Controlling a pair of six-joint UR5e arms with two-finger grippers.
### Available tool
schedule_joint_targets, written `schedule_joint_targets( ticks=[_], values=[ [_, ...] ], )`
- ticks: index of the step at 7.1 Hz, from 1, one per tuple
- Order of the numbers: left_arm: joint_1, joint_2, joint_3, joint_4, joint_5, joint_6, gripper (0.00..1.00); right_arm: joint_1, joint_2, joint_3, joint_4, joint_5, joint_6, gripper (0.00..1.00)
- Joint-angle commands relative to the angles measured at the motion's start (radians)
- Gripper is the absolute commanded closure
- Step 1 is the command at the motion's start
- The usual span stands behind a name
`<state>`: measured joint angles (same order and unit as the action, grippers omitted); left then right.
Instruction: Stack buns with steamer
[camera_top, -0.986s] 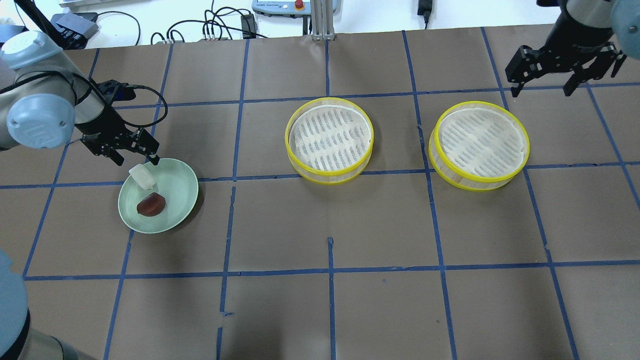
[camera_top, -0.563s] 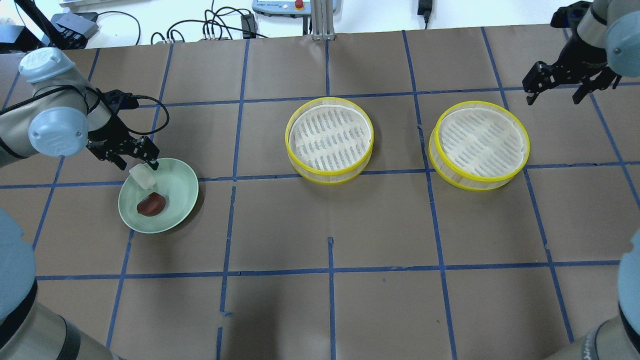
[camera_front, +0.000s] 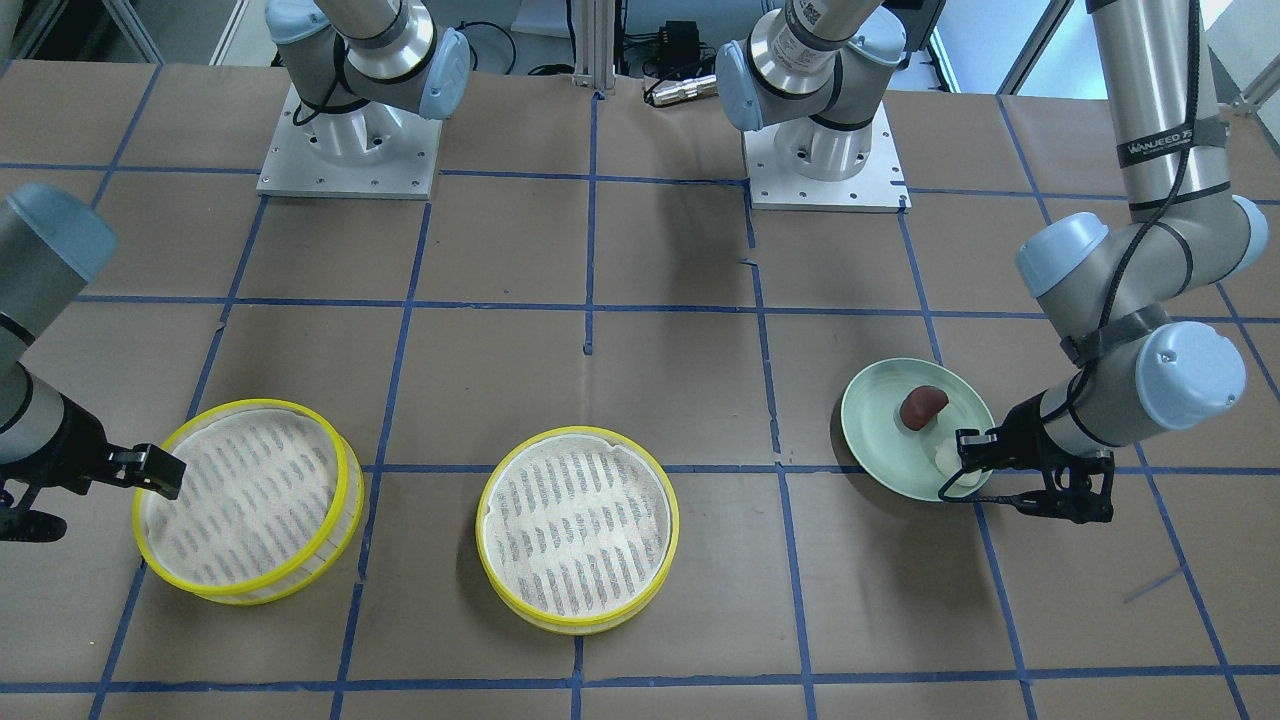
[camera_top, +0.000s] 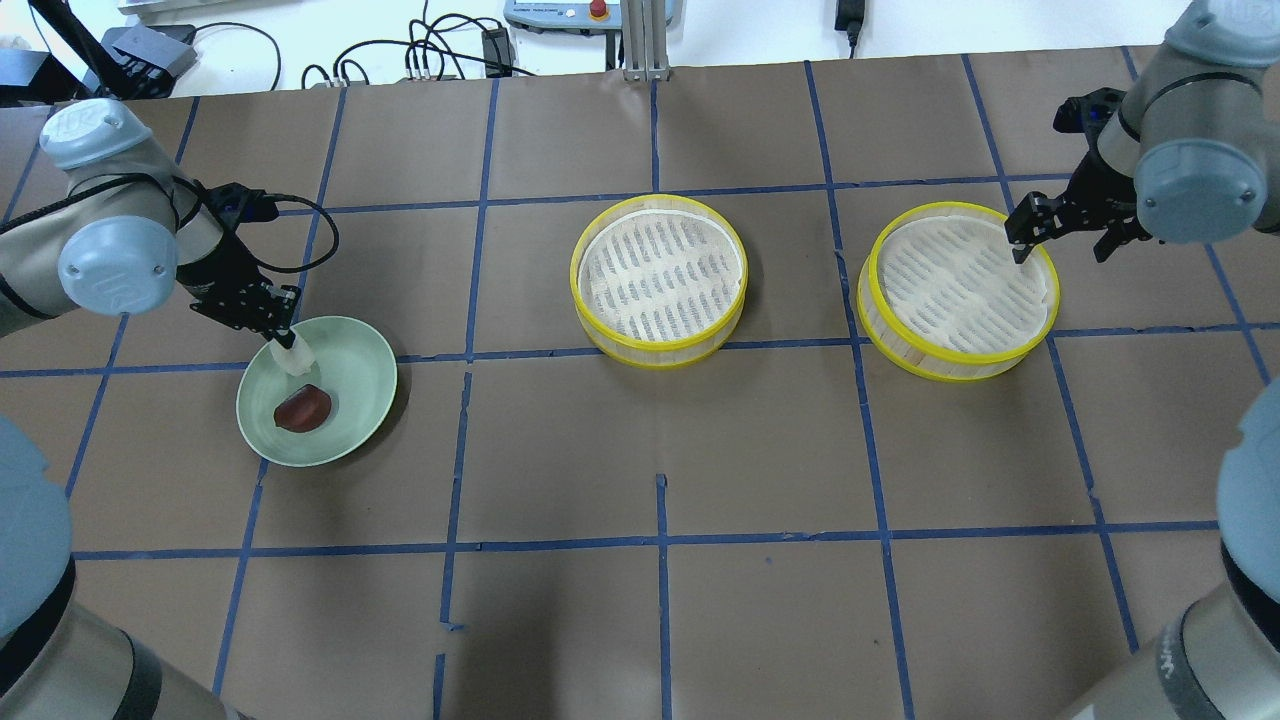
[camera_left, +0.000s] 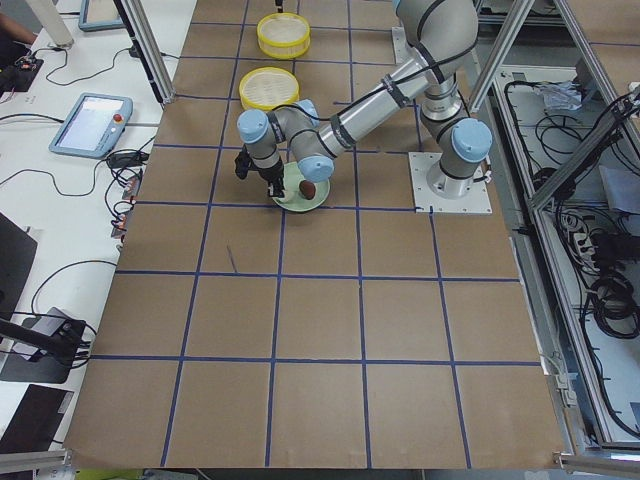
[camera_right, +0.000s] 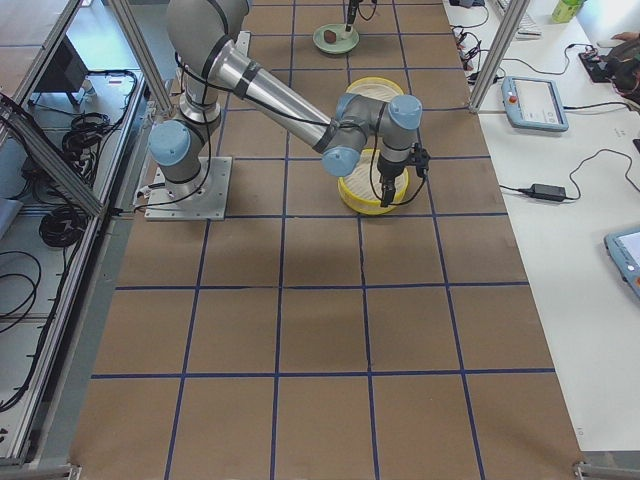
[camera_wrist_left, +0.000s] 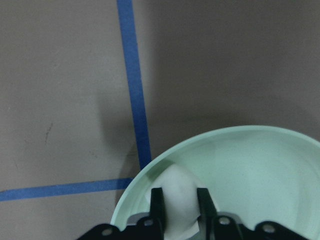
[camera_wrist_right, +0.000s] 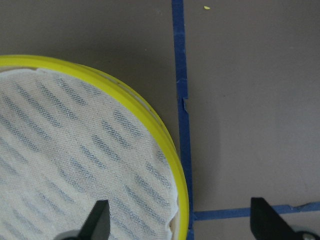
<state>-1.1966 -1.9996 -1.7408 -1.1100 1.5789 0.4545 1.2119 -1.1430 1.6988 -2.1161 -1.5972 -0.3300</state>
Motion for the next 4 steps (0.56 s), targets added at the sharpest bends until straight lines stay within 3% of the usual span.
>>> schedule_joint_targets(
  ticks=[1,2,3,4],
  values=[
    [-0.068,0.012,0.070,-0.004,-0.010,-0.031,0.91,0.000,0.023,0.016,-0.013,0.016,-0.122,0.02],
    [-0.169,0.021,0.102,-0.004,-0.022,-0.131,0.86,0.000,0.035,0.016,-0.015,0.013,-0.151,0.04],
    [-0.270,0.025,0.128,-0.002,-0.057,-0.292,0.86,0.000,0.037,0.016,-0.013,0.002,-0.152,0.22],
    [-0.363,0.025,0.159,-0.002,-0.092,-0.474,0.86,0.000,0.036,0.013,-0.010,0.000,-0.153,0.58]
  ],
)
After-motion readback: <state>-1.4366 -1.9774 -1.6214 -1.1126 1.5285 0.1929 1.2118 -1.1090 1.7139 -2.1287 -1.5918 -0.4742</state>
